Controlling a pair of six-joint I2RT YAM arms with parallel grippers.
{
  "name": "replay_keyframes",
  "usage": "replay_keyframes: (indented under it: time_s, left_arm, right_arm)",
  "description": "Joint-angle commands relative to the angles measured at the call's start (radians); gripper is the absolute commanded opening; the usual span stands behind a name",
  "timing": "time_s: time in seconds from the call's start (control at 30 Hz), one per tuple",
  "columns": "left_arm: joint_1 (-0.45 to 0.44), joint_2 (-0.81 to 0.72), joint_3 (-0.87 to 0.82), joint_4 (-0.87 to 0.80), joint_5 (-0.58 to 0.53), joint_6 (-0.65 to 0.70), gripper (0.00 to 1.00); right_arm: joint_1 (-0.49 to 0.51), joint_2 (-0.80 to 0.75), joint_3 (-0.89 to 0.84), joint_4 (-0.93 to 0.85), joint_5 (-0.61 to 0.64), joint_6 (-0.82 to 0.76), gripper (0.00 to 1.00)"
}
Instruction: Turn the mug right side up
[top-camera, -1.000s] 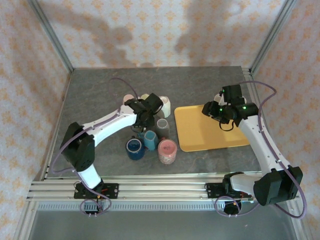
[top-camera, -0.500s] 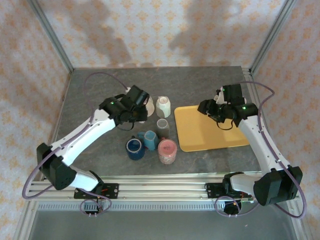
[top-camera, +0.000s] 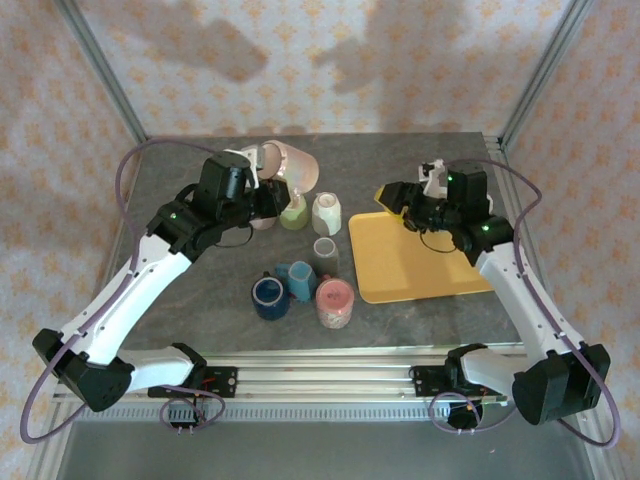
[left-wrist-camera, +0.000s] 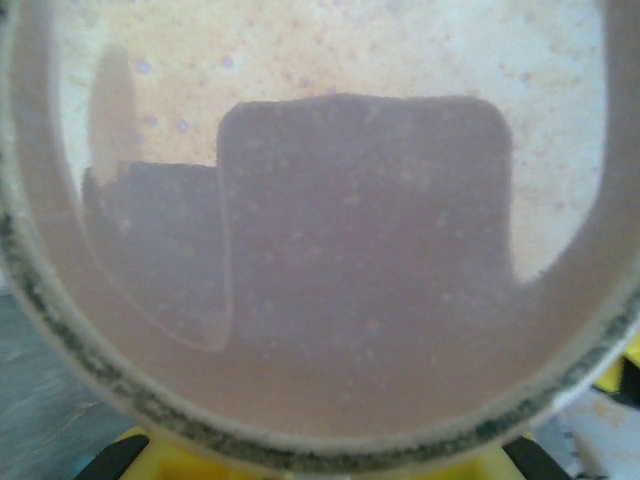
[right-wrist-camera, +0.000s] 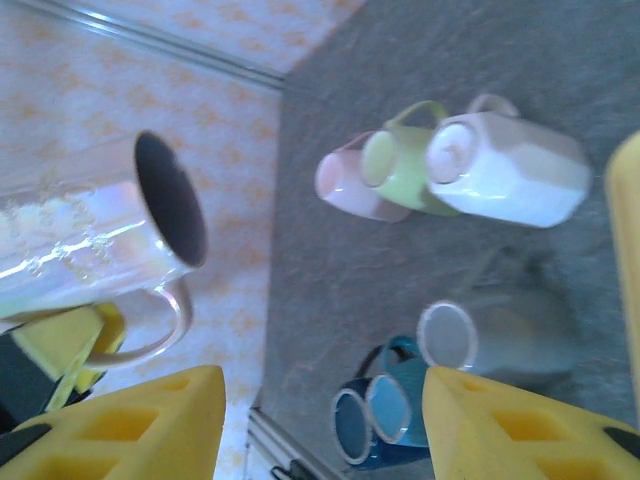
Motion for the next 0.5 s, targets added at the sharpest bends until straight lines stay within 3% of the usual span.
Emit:
replay_keyframes:
  time_s: [0.0,0.47]
  left_arm:
    - [0.019,-0.031,0.022,0.245,0.099,-0.059,0.00]
    - [0.031,-0.044,-0.011,0.520,0.172,-0.259,0.00]
  right_arm:
    - [0.054,-0.023,-0.003,0.175,-0.052,0.087,0.55]
    - [0.220,0.037,-0.030,0.570,0.021,0.344,0.62]
